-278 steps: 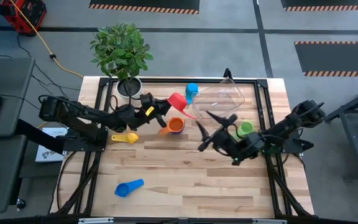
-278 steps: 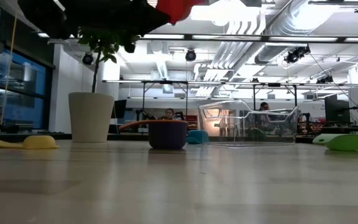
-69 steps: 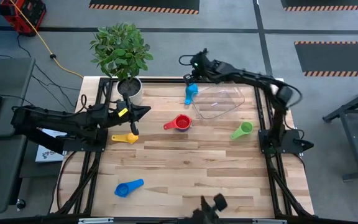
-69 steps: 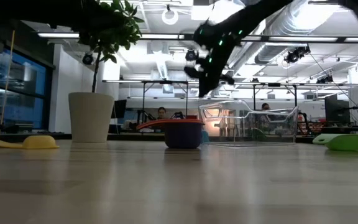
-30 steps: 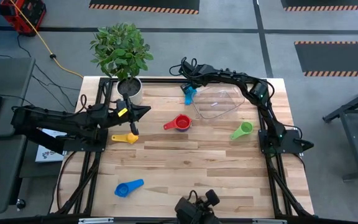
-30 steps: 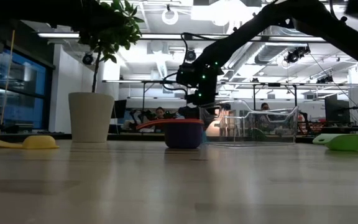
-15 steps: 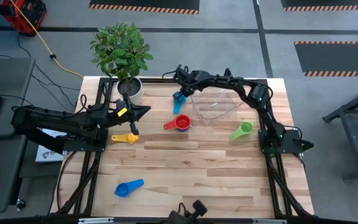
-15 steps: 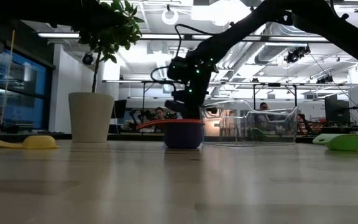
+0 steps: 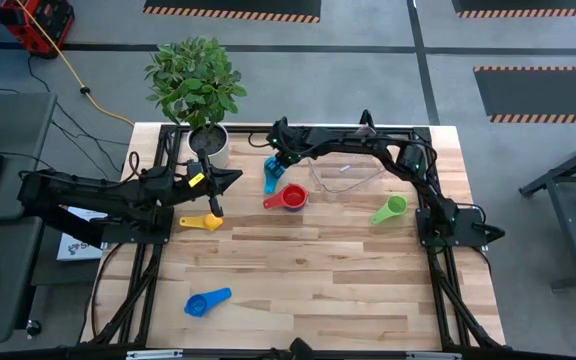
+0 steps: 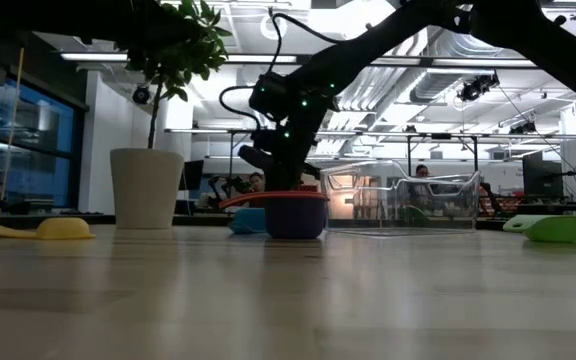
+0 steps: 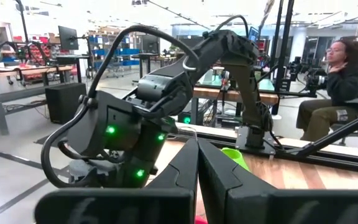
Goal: Nest measuring cups in basket
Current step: Stack the light blue measuring cup on top of the red measuring cup
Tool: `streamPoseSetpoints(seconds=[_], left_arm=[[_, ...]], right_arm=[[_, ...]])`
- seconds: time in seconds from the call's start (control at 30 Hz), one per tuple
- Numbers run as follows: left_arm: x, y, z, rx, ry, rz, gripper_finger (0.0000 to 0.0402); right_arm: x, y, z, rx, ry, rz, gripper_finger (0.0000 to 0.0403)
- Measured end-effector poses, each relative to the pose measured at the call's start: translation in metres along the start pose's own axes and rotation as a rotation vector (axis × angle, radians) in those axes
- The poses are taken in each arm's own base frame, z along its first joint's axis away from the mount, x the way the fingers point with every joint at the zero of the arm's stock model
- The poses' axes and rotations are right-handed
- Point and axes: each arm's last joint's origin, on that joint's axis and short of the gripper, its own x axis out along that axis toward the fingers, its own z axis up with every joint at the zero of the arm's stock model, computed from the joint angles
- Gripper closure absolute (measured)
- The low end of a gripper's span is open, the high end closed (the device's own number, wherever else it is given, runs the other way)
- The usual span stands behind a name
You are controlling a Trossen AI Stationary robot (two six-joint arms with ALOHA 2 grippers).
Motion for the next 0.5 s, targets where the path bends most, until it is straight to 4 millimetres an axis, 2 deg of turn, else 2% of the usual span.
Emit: streamPoseSetpoints(seconds=[0.5], left_arm=[[0.0, 0.0, 0.0, 0.0, 0.0, 0.0, 0.0401]], right_arm=[[0.014, 0.038, -0.008, -0.086, -0.048, 0.105, 0.0403]])
